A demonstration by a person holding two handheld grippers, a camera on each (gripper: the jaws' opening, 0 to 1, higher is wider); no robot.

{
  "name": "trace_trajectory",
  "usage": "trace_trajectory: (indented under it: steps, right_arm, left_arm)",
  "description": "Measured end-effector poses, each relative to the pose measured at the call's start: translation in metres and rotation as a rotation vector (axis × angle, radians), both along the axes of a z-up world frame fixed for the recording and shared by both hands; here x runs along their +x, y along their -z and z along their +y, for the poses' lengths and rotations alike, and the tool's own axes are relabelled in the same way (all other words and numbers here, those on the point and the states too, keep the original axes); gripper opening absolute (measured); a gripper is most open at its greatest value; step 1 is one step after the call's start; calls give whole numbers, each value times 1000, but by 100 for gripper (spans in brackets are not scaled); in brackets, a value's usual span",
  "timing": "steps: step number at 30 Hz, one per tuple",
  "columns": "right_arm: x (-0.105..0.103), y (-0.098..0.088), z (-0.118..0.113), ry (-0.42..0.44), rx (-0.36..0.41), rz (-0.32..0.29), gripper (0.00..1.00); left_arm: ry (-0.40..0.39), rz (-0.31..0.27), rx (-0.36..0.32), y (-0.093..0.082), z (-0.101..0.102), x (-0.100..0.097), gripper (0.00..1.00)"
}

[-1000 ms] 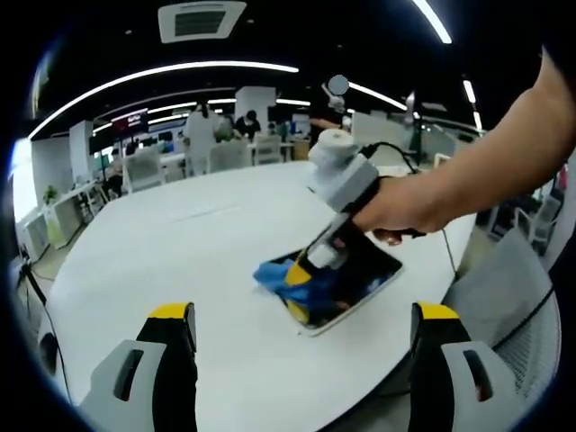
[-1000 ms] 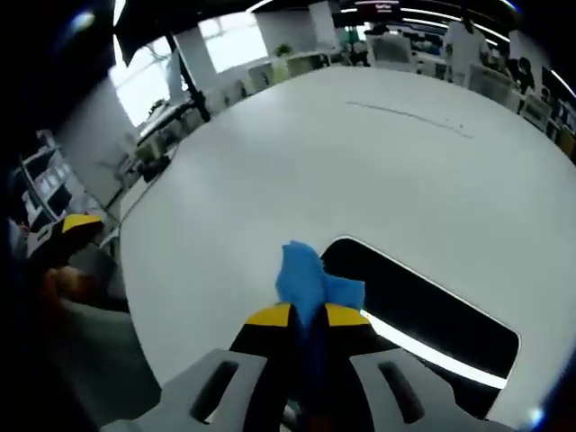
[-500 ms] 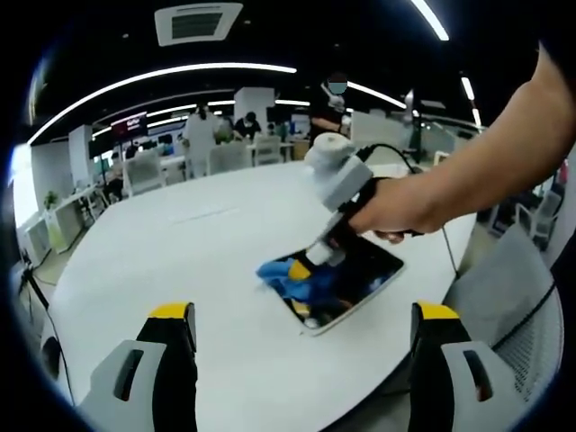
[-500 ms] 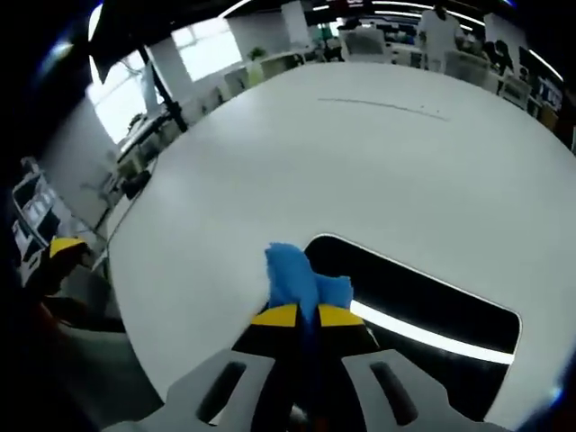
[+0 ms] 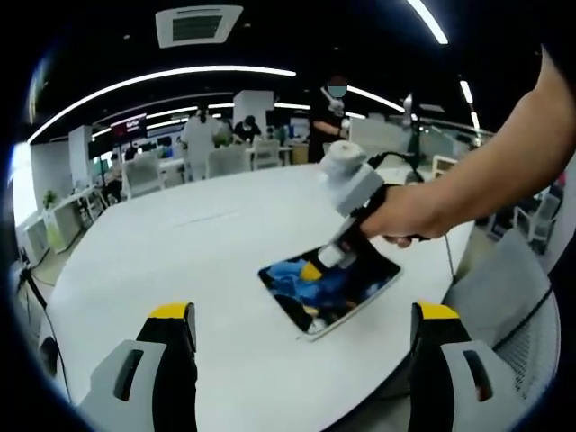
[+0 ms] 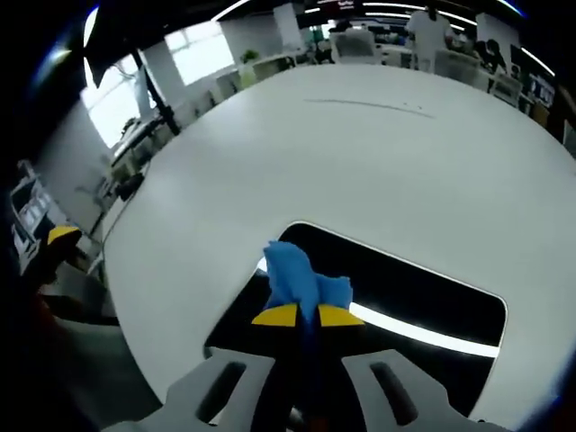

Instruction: Wipe the mirror surface with the cleaning cloth until all visible marks leave the cleaned area.

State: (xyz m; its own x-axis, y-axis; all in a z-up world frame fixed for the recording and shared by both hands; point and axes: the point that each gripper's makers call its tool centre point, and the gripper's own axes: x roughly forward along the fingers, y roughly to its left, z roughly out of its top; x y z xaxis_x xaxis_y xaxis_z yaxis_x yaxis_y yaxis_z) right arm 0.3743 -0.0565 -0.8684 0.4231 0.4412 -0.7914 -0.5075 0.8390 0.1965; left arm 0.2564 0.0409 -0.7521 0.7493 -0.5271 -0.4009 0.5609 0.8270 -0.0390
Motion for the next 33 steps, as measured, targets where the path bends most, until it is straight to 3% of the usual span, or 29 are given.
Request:
trace_trajectory:
  steps: [12, 33]
  right_arm:
    - [-1, -1, -36, 58, 3, 14, 0]
    - [3, 0, -93, 98, -42, -2, 0]
  left_arm:
    - [-3, 19, -61, -3, -1, 1, 100]
    - [1, -2, -55, -4, -3, 1, 99]
